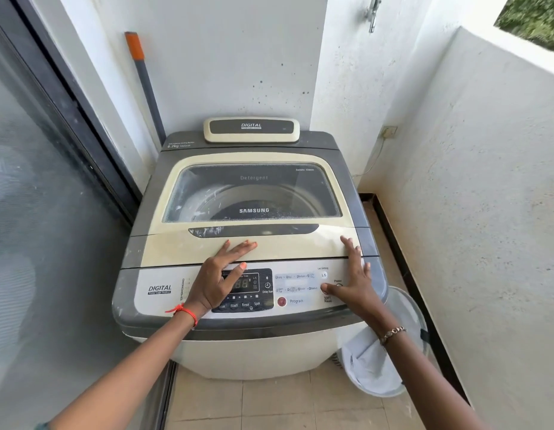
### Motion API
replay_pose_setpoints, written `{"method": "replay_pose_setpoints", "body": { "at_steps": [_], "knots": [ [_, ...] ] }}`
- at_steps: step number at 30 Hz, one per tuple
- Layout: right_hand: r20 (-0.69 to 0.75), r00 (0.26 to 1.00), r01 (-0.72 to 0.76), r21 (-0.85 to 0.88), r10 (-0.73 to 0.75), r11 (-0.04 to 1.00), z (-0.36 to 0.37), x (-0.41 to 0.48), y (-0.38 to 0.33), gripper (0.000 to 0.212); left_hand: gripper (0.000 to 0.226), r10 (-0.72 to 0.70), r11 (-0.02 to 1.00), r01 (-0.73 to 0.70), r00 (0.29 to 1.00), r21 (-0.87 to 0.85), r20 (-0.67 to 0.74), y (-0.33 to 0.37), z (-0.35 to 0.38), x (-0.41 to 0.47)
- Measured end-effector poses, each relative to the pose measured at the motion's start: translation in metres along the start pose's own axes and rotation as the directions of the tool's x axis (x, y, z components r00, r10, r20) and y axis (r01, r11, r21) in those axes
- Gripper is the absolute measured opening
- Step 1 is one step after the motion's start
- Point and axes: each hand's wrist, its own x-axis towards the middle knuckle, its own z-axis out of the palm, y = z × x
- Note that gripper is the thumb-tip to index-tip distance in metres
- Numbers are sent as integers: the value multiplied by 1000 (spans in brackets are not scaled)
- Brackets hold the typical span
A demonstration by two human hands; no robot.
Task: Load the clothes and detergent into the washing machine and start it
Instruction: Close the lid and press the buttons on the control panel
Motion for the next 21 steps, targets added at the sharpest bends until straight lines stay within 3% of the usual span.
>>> {"method": "replay_pose_setpoints", "body": {
  "at_steps": [6, 9, 14, 17, 21],
  "knots": [
    [-39, 999, -33, -45, 32, 998, 9, -2, -7, 101, 58, 11, 994, -5, 998, 110, -54, 0, 2, 1],
    [-59, 997, -55, -157, 46, 986, 14, -2, -11, 108, 61, 20, 963, 7, 995, 268, -98, -1, 5, 3],
    [17, 996, -73, -322, 83, 944, 15, -1, -13, 104, 64, -76, 875, 152, 981, 460, -181, -5, 9, 3],
    [42, 998, -33, -420, 56, 907, 12, 0, -12, 108, 67, -138, 848, 240, 961, 474, -240, -6, 7, 0],
    [59, 997, 75, -523, -52, 849, 7, 10, -18, 115, 66, -167, 822, 233, 971, 519, -170, -12, -4, -5]
  ]
}}
